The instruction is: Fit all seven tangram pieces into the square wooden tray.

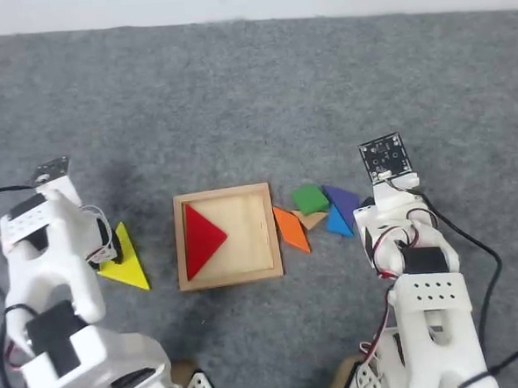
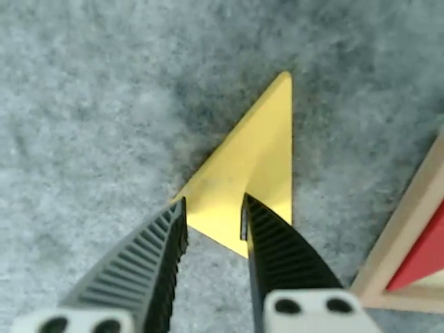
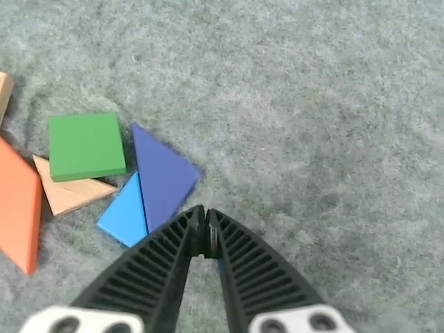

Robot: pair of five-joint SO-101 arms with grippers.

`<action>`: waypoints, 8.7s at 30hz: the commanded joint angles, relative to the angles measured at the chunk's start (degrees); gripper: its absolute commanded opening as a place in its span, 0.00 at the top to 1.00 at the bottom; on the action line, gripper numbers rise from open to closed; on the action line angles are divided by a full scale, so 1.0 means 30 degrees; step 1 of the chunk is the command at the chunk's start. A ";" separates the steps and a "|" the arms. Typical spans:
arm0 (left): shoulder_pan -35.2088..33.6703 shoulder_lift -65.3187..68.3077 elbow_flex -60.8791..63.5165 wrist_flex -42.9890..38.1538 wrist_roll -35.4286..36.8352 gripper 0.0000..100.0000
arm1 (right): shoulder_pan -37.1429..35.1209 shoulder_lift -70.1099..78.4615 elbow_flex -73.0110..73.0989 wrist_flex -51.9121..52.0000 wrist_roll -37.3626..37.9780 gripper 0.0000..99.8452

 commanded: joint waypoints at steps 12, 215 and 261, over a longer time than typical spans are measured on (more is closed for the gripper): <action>-0.1788 0.0557 -0.0308 0.1319 -0.0322 0.72 | 0.0249 -0.0132 -0.0938 -0.0220 0.0234 0.99; 0.2403 -0.5304 0.3209 -0.1055 -1.1927 0.85 | 0.0249 -0.0132 -0.0938 -0.0220 0.0234 0.99; 0.7590 -0.5509 0.4645 0.2989 -1.0930 0.91 | 0.0278 -0.5055 0.1143 0.0894 0.0117 0.99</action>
